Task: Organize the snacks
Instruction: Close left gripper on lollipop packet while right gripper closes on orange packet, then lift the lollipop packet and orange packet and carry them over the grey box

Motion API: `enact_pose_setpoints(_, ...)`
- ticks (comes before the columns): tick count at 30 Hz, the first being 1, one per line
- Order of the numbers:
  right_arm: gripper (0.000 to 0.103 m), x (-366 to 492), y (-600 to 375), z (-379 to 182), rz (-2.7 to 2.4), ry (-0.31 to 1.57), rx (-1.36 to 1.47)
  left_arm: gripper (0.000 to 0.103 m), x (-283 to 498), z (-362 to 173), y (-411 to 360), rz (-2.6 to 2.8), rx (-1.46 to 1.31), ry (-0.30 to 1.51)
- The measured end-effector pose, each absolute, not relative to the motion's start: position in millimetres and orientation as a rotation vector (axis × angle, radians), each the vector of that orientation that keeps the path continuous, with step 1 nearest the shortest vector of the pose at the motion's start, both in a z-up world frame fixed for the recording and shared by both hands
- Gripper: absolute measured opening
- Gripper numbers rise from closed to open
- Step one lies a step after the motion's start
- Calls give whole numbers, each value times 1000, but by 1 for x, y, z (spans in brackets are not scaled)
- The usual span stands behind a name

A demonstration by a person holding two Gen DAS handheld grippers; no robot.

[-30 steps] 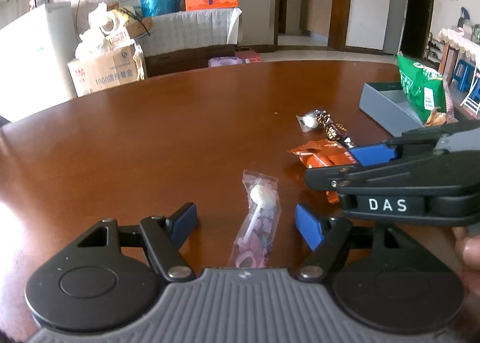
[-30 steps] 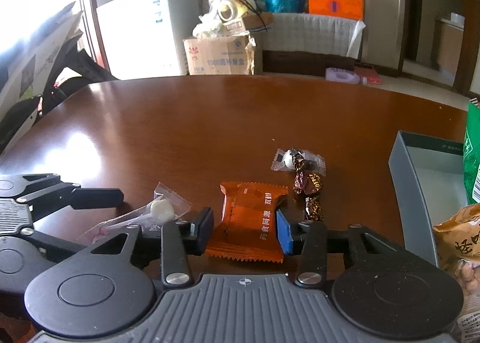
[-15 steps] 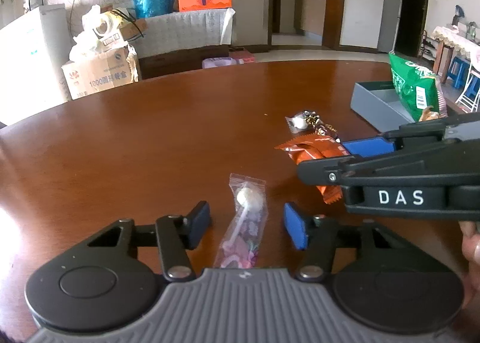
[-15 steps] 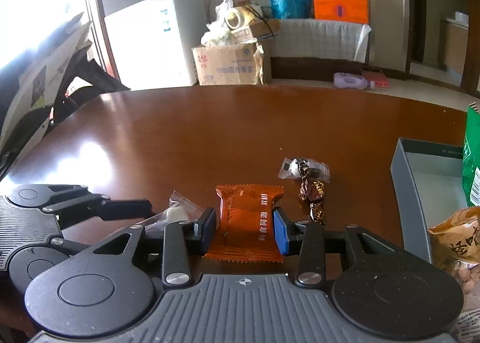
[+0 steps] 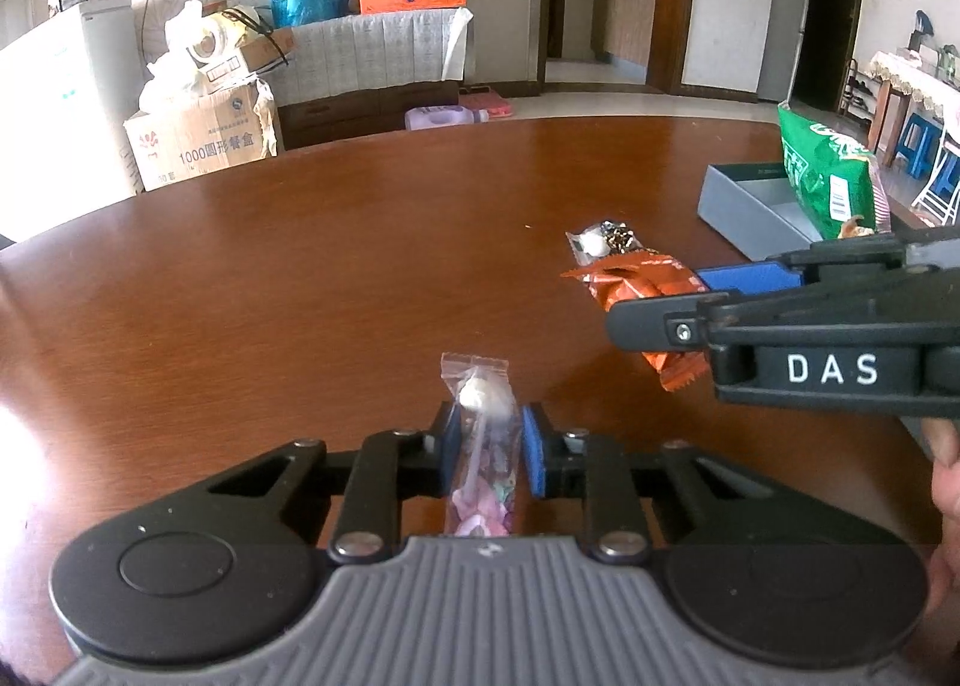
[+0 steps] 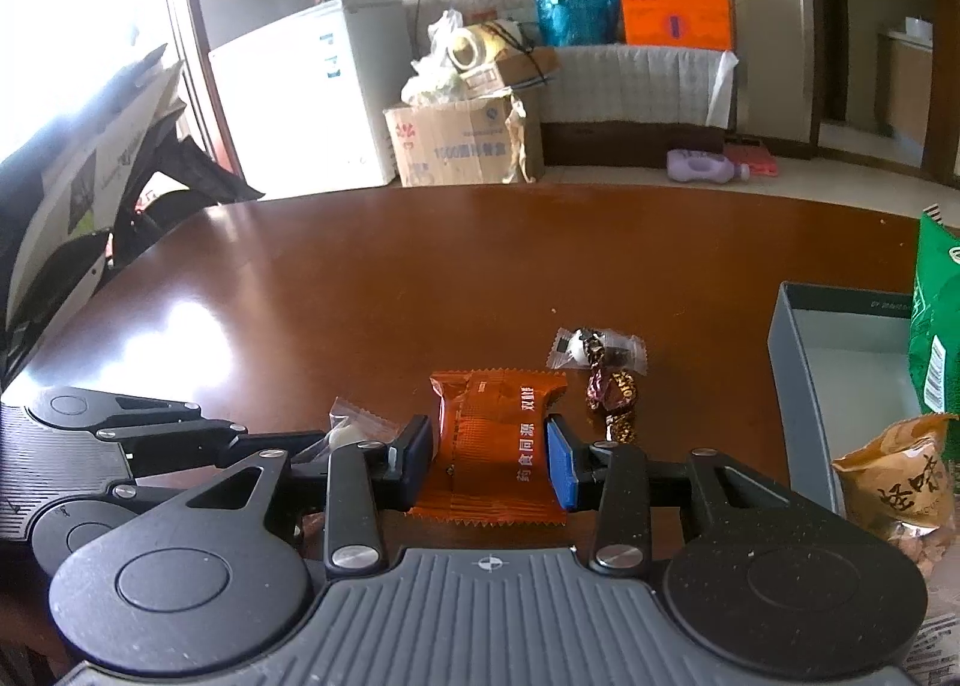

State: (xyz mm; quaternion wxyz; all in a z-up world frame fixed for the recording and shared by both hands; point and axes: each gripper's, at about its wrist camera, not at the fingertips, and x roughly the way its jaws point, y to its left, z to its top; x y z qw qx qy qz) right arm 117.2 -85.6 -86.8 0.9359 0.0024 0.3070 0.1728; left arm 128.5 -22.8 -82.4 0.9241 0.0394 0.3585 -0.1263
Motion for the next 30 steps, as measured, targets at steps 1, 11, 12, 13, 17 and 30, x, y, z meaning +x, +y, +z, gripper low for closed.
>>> enact_pose_setpoints(1,41,117,-86,-86,354,626,4,15,128,-82,-23,-259,80,735)
enact_pose_setpoints(11,41,110,-92,-81,353,610,5,9,125,-77,-25,-266,68,712)
enact_pose_setpoints(12,41,109,-93,-80,354,609,5,9,125,-76,-26,-266,69,709)
enact_pose_setpoints(13,41,108,-94,-79,354,607,7,9,124,-75,-27,-264,71,707)
enact_pose_setpoints(17,41,105,-95,-75,354,598,9,9,124,-71,-30,-255,73,696)
enact_pose_setpoints(30,41,89,-109,-60,346,557,8,9,121,-53,-48,-268,68,649)
